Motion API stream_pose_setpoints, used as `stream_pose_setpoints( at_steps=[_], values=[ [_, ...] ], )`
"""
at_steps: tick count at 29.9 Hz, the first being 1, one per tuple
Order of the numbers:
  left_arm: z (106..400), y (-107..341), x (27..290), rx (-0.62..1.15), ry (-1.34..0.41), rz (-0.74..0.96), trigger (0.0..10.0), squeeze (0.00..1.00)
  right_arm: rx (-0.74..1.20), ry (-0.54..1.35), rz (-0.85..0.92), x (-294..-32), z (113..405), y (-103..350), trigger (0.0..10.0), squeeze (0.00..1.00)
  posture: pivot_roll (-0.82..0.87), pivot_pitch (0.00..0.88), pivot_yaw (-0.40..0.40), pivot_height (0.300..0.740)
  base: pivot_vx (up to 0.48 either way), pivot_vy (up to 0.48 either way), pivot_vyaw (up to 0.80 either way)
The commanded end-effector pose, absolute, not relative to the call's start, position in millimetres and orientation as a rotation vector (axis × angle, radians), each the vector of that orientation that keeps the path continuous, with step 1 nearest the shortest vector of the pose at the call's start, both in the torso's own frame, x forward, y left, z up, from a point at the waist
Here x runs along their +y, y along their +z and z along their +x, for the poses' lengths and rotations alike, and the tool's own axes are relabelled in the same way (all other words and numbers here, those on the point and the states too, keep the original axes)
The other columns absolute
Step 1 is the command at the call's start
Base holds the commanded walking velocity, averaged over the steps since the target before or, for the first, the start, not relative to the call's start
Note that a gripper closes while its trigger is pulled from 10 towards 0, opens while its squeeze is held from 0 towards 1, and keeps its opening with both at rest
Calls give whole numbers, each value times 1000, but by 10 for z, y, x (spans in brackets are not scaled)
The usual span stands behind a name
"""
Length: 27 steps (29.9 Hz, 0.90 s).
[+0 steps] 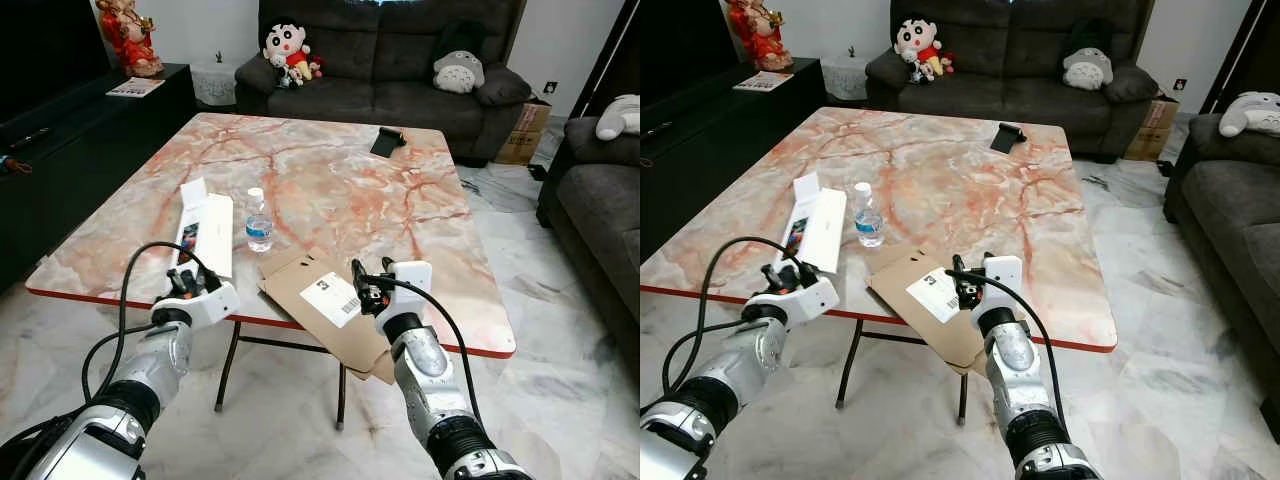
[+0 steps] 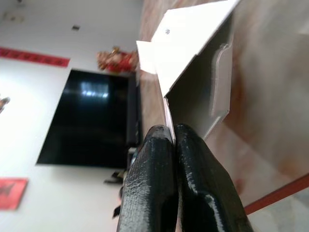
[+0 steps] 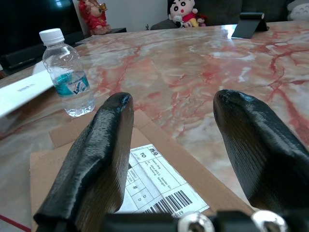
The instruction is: Picking trash to rubbish bin
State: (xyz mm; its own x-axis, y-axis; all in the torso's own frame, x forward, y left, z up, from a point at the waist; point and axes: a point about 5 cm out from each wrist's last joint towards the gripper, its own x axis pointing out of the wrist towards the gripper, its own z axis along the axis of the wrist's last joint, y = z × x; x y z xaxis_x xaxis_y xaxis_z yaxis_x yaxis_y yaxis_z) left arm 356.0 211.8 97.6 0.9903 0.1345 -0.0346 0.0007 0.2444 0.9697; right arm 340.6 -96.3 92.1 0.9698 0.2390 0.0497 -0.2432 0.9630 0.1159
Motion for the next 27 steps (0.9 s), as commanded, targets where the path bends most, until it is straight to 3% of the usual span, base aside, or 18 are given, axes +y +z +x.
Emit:
stream_pose_setpoints(
  at_steps=[1,13,14,16,18,27],
  values=[
    [3572,1033,2176,119,144,1300,10000,0,-37,245,121,-962,3407,922,10000,0,169,0,-40,740,0,0,0],
    [3603,1272,2258,2,296,1259,10000,0,-45,254,127,-935,3405,934,10000,0,172,0,-40,740,0,0,0],
    [3605,1390,2197,-89,333,1145,10000,0,-51,254,129,-933,3409,946,10000,0,172,0,-40,740,0,0,0],
    [3605,1390,2197,-89,333,1145,10000,0,-51,254,129,-933,3409,946,10000,0,172,0,-40,740,0,0,0],
    [3576,1490,2075,-187,359,991,10000,0,-58,252,134,-932,3415,960,10000,0,177,0,-42,740,0,0,0],
    [3453,1540,1938,-259,428,809,10000,0,-84,253,146,-926,3412,993,10000,0,177,0,-42,740,0,0,0]
  ],
)
